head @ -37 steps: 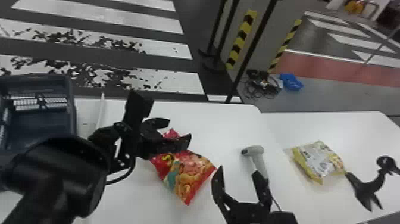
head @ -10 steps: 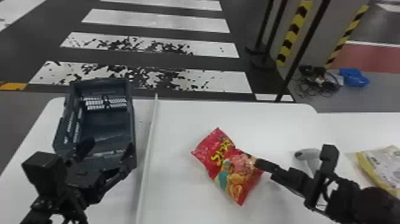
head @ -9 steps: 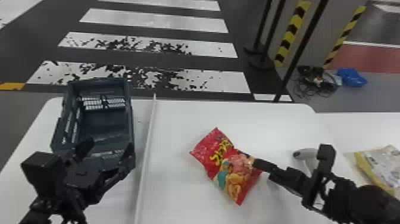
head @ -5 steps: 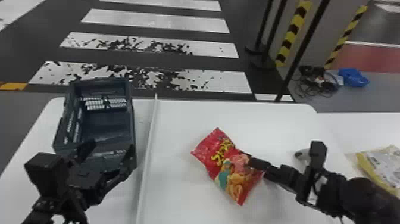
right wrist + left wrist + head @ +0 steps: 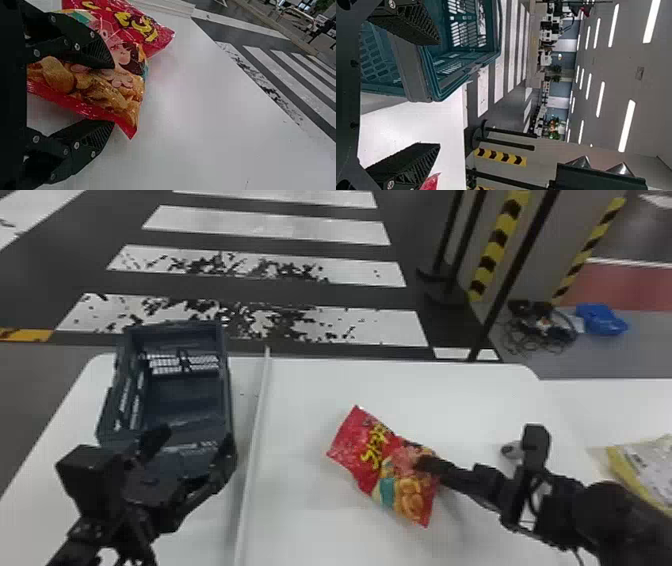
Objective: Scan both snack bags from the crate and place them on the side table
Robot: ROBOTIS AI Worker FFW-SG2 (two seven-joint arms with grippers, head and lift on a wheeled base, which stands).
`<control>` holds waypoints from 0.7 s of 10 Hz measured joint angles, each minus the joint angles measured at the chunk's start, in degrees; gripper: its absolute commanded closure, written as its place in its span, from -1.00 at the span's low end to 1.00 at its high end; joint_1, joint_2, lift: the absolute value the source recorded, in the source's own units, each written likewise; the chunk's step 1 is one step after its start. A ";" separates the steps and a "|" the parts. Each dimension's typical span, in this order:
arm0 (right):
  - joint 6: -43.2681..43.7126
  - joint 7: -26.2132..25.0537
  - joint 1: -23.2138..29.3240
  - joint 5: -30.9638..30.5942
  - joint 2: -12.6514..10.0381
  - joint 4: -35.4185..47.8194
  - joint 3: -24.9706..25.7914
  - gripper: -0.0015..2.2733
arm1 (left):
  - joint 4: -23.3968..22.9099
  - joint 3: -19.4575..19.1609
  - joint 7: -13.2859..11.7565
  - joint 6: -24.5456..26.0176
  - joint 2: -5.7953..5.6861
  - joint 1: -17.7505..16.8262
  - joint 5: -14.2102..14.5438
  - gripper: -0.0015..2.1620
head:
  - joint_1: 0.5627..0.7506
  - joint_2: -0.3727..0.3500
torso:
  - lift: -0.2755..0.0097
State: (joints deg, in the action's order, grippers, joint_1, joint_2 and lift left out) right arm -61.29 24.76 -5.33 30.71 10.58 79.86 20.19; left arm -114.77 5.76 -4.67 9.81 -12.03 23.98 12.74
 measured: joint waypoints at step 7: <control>1.50 -2.87 2.19 -0.67 0.03 7.99 3.38 0.98 | 0.60 0.02 0.66 0.00 -0.18 0.19 -0.09 -0.92 | 0.41 -0.41 | 0.26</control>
State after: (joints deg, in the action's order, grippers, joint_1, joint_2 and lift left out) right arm -59.79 21.89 -3.14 30.04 10.61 87.85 23.57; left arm -114.17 5.78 -4.01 9.81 -12.20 24.17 12.65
